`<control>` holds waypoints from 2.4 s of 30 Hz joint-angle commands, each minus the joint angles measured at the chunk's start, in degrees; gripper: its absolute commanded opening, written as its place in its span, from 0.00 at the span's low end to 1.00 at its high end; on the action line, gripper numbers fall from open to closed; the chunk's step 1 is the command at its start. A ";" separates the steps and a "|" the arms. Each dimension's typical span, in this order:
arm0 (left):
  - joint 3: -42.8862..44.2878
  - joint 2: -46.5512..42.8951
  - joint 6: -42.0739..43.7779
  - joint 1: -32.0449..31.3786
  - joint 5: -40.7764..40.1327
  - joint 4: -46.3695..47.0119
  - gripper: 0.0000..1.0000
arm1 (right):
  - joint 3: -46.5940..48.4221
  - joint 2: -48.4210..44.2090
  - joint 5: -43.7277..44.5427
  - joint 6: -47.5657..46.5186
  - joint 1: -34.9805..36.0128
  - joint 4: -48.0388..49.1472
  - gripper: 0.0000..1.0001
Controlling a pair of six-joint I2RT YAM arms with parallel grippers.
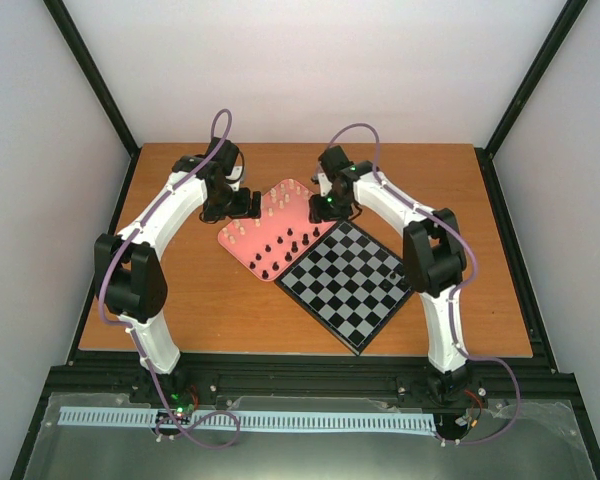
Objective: Set up the chess pieces on the board
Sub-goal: Pick up the chess piece from the storage box, then place the chess piece on the chessboard.
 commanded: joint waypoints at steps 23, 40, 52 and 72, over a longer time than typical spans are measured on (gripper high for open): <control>-0.05 -0.21 -0.54 0.27 -0.38 0.43 1.00 | 7.90 10.41 4.33 -1.78 2.09 -3.42 0.40; -0.49 -0.23 -0.56 0.27 -0.31 0.79 1.00 | 8.21 10.97 4.09 -2.19 2.45 -4.56 0.31; -0.41 -0.13 -0.69 0.25 -0.18 0.90 1.00 | 8.22 10.65 4.46 -2.75 2.54 -5.47 0.16; -0.09 -1.34 -0.55 0.27 -0.35 0.86 1.00 | 2.20 -8.95 10.67 -1.04 2.16 -11.21 0.05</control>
